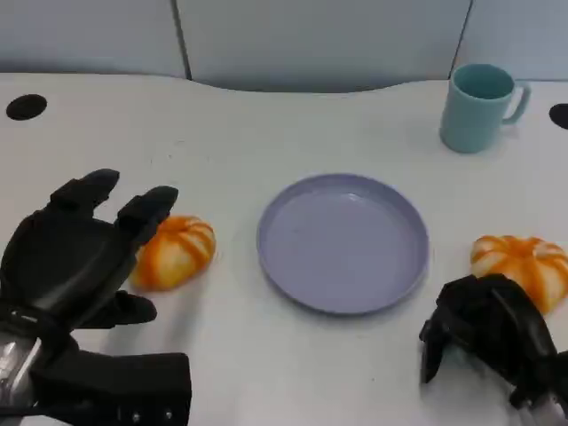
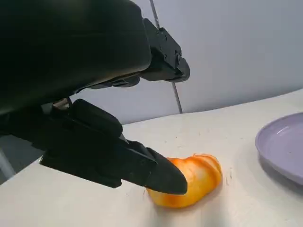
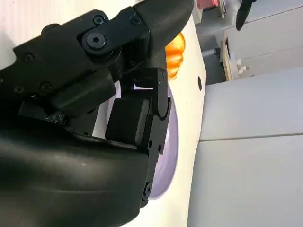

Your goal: Grasp the bread from the table and place it into the plate.

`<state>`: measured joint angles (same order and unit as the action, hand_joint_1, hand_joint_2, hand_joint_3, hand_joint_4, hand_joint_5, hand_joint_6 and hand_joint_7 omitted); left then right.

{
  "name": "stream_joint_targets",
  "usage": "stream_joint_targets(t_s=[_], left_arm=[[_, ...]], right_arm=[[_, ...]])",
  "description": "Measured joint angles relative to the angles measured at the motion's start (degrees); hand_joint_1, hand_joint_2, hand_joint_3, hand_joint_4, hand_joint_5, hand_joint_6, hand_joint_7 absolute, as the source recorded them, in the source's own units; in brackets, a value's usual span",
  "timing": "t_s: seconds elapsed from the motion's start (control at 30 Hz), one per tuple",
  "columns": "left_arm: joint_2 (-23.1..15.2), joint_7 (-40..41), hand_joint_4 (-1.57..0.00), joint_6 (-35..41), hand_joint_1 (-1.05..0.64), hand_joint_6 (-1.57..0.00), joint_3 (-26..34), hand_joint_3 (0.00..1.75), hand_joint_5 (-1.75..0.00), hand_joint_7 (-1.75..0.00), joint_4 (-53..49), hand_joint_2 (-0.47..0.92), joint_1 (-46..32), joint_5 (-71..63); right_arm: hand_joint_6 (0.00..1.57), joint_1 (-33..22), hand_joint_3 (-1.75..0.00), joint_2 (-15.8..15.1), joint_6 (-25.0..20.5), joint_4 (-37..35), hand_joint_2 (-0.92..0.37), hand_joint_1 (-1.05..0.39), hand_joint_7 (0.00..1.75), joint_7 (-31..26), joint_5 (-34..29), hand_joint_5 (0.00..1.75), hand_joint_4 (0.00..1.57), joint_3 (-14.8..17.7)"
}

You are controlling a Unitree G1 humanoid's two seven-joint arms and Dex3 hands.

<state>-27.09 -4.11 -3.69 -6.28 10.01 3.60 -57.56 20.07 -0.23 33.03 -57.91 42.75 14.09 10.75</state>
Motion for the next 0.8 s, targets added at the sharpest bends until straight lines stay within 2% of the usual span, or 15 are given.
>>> stream_joint_targets(t_s=[0.37,0.8], left_arm=[[0.0,0.5,-0.19,-0.3,-0.77,-0.27,-1.2,0.0,-0.03,0.0,-3.7,0.9,0.9,2.4],[-0.2,0.4,-0.17,-1.6,-0.72,-0.19,-2.3,0.0,-0.02,0.0,-10.4,0.89,4.6,8.8]], right_arm=[[1.57,-0.2,0.0,0.0,0.0,0.0,-0.77,-1.05,0.64,1.4,0.9,0.87,1.57,0.3],[1.57,-0.3,0.0,0.0,0.0,0.0,-0.78,-1.05,0.63,2.0,1.2,0.87,1.57,0.4]])
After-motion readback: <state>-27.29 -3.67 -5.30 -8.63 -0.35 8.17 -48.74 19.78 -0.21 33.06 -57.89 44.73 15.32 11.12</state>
